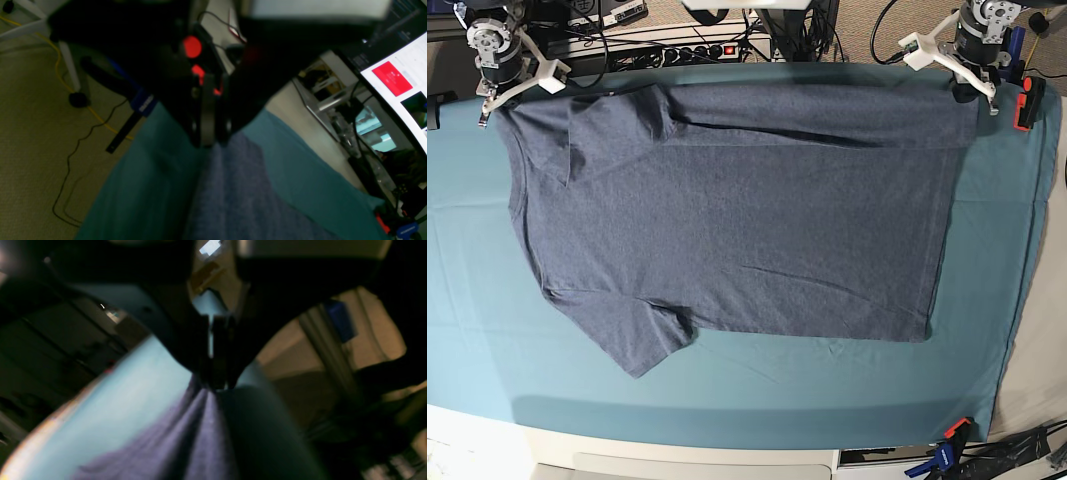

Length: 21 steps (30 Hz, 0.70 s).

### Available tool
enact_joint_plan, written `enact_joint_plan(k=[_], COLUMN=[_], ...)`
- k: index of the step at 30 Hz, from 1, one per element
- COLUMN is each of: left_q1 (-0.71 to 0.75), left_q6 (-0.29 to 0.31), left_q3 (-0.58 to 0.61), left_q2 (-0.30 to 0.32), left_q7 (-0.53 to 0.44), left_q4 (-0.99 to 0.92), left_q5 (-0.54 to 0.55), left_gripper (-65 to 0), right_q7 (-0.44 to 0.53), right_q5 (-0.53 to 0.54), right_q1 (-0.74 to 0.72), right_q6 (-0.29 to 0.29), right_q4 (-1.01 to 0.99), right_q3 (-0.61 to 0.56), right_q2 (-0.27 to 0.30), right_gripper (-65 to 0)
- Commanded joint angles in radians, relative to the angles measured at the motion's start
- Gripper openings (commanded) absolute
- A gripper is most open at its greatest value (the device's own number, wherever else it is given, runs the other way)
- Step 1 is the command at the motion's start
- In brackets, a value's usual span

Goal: Fold the T-shirt properly
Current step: 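Drag the shirt's collar edge toward the robot with both grippers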

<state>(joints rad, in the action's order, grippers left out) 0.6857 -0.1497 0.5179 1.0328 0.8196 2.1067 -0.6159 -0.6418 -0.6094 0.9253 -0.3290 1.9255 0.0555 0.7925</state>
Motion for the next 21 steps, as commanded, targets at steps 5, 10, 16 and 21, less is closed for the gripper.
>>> enact_joint_plan(k=[5,10,16,21], left_q1=[0.004,0.004,0.004,0.004], left_q6=[-0.014,-0.015,-0.036,-0.071], left_q3=[-0.004,-0.004,-0.004,-0.004], left_q2=[0.014,0.014,0.015,0.021], left_q7=[0.019,0.027,0.079,0.108], left_q4=[0.014,0.014,0.014,0.047], left_q5=[-0.009,-0.01,-0.112,-0.194], left_gripper=[-41.5,-35.5,-35.5,-35.6], right_q7=[-0.013,-0.012,-0.047,-0.109], right_q5=[0.064,0.063,-0.027,-0.098], right_q1=[0.005,0.005,0.005,0.005], right_q6=[-0.034,-0.03,0.075,0.2], right_q4=[0.012,0.012,0.013,0.051], right_q3=[0.012,0.012,0.012,0.012], right_q2=[0.014,0.014,0.017,0.022], right_gripper=[-41.3,-36.1,-36.2,-36.2])
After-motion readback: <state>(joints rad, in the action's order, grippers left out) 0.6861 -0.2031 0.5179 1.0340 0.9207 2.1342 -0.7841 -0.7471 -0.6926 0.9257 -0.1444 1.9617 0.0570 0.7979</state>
